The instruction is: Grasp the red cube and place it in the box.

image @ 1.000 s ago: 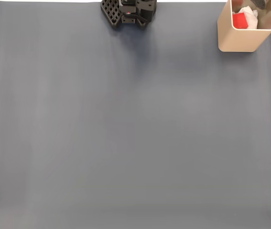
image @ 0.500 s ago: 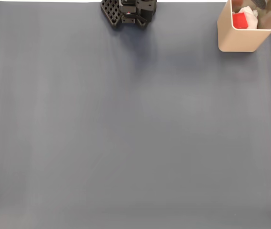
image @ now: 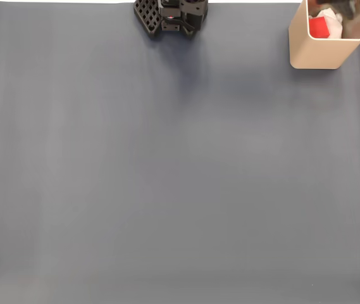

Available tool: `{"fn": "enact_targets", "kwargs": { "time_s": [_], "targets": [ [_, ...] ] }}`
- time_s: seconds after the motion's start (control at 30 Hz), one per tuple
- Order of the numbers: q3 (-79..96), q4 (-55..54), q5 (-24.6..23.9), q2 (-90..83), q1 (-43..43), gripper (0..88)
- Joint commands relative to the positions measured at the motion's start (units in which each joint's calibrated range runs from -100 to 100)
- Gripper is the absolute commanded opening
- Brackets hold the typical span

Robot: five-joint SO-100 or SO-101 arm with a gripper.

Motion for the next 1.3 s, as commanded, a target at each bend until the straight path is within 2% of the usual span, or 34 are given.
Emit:
{"fn": "enact_targets", "kwargs": {
  "time_s": [0.0, 0.03, 0.33, 0.87, 1.27],
  "targets": [
    [-2.06, -1.15, -0.34, -2.22, 2.80, 2.6],
    [-2.06, -1.31, -0.34, -2.31, 3.65, 0.3],
    [-2.06, -2.46, 0.24, -2.66, 14.87, 0.3],
    [-0.33, -5.57, 2.30, -2.31, 39.95, 0.3],
    [0.95, -6.48, 0.68, -2.83, 51.52, 0.3]
  ]
}}
